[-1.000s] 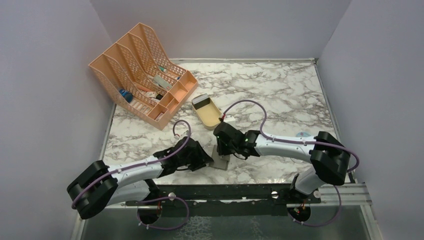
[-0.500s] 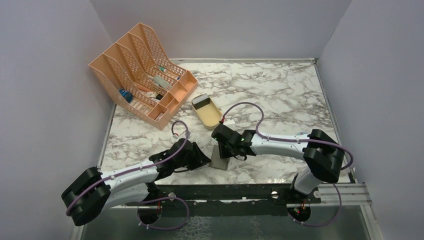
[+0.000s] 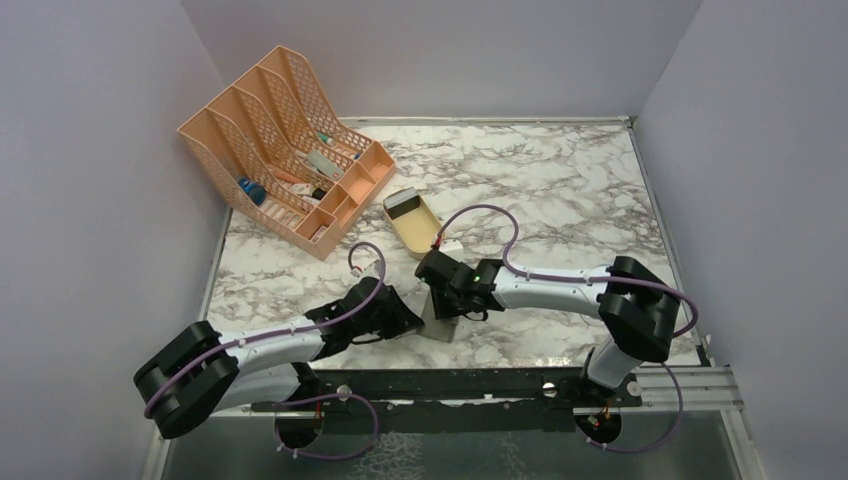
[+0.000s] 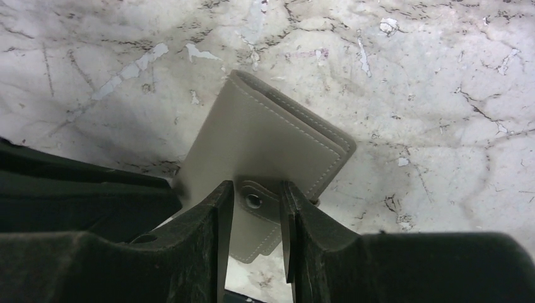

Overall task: Put the credit cards into the card holder
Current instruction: Open the card holder at the center of the board.

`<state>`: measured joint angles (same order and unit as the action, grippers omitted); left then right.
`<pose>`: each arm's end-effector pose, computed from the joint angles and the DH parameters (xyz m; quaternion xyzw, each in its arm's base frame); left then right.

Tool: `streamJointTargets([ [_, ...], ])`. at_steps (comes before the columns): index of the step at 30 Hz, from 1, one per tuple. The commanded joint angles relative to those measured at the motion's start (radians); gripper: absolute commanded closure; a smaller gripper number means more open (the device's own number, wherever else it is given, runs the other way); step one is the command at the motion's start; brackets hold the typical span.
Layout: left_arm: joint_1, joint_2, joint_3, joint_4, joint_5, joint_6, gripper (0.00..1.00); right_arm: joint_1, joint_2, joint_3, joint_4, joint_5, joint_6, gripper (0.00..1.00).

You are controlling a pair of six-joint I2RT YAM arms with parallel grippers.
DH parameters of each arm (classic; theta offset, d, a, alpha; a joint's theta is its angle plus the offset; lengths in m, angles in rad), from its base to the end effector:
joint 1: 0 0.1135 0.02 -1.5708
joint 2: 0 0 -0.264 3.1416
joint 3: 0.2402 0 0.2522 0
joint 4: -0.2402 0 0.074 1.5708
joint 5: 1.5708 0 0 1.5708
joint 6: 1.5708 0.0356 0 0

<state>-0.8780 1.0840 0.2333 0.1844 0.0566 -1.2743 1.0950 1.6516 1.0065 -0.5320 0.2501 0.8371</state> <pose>0.1193 -0.1469 0.1345 -0.1649 0.8839 -0.3965 0.1850 0.1520 0.2757 0.1771 -0.1009 0.9681 0.0901 0.2110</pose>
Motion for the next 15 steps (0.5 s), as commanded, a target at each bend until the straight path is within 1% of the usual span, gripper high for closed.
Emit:
streamJointTargets([
  [1, 0.004, 0.045, 0.01, 0.066, 0.047, 0.02, 0.83, 0.026, -0.009, 0.047, -0.056, 0.032, 0.023, 0.66],
  [7, 0.004, 0.095, 0.014, 0.074, 0.049, 0.026, 0.91, 0.032, -0.009, 0.031, -0.059, 0.031, 0.039, 0.66],
  [15, 0.004, 0.095, 0.006, 0.061, 0.041, 0.017, 0.93, 0.032, 0.042, 0.014, -0.074, 0.093, 0.055, 0.66],
])
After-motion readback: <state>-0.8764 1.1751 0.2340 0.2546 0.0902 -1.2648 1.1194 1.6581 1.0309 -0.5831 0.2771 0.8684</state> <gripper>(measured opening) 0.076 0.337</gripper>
